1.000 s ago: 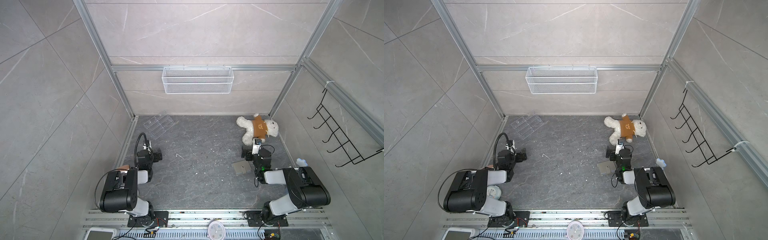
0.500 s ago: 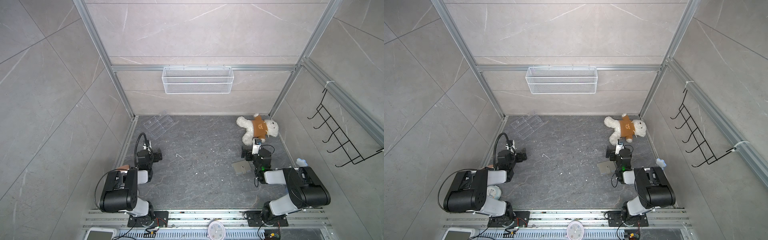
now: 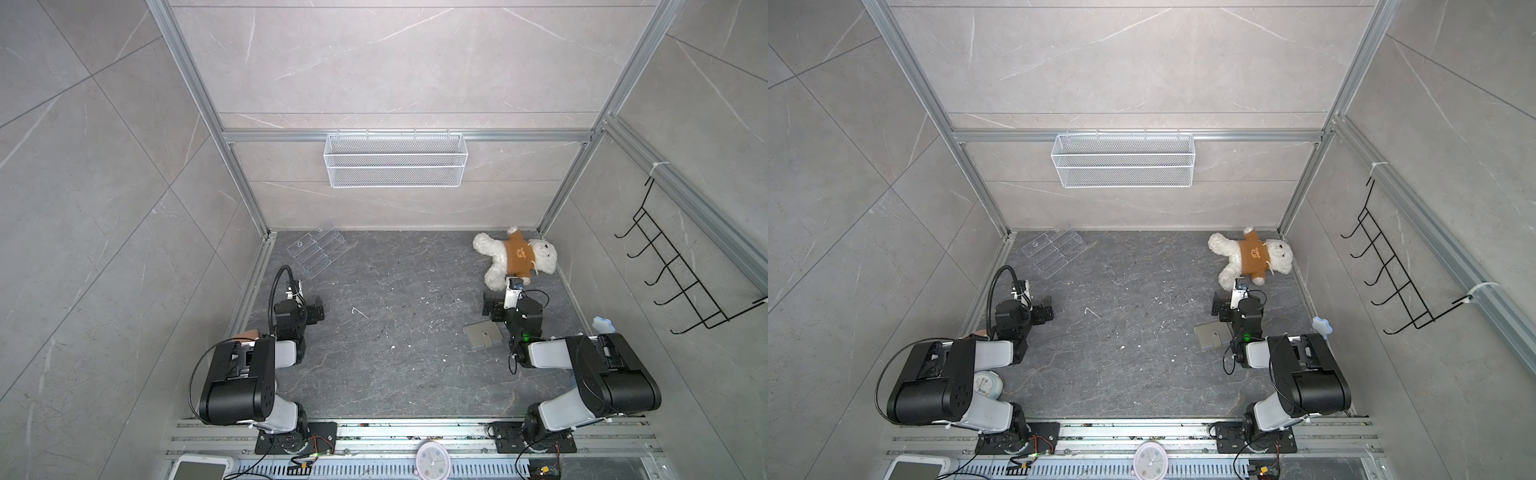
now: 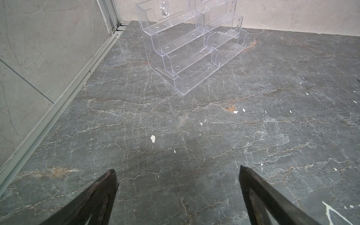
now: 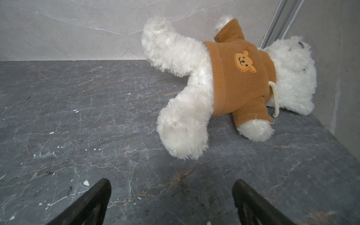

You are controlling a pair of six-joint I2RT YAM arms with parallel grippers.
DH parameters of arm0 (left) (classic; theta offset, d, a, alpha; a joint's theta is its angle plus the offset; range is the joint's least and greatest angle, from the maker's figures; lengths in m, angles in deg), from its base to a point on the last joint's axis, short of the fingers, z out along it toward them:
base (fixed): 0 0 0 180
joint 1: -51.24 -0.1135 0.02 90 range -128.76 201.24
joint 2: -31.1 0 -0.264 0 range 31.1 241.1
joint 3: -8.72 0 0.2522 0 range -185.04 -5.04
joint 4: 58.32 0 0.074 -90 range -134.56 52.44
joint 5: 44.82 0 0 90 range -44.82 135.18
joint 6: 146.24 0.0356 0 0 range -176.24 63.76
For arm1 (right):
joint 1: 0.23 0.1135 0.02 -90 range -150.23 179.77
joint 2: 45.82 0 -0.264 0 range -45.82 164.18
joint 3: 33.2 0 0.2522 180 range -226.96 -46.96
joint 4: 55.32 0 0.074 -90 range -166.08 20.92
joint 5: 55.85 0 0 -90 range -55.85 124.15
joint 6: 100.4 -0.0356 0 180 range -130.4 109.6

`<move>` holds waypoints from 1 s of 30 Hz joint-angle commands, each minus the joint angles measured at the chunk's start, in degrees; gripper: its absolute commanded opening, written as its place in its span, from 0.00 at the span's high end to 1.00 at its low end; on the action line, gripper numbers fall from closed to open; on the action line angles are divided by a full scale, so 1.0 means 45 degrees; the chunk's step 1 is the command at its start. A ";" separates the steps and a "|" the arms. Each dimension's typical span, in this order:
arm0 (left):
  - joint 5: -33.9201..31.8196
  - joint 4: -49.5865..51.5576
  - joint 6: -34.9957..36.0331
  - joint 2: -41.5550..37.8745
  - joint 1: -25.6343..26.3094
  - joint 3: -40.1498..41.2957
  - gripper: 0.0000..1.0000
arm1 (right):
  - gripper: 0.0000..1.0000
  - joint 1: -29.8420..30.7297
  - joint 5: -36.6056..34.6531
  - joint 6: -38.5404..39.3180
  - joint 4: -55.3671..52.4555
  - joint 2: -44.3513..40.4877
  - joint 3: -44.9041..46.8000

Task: Take the credit cards out of the card holder
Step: Move the card holder to the center of the table.

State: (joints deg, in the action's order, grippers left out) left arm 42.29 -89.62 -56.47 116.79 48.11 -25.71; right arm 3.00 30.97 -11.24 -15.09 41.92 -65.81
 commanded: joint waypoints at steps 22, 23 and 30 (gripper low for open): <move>0.1924 0.9961 -0.4817 -0.4797 0.1987 -0.4438 0.00 | 0.02 0.0160 0.0875 -0.5500 -1.4227 -0.5038 -0.4978; 0.2684 1.0190 -0.5472 -0.4856 0.2089 -0.4639 0.01 | 0.02 0.0162 0.1400 -0.5994 -1.5138 -0.5163 -0.5329; 0.5116 1.0137 -0.7280 -0.5389 0.3101 -0.4405 0.02 | 0.09 0.0153 0.2923 -0.7592 -1.9185 -0.6442 -0.5801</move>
State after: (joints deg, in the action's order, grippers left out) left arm 58.29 -47.39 -82.91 93.73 60.37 -46.26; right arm 3.41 40.02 -39.52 -87.58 15.78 -91.89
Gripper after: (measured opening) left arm 0.981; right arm 0.918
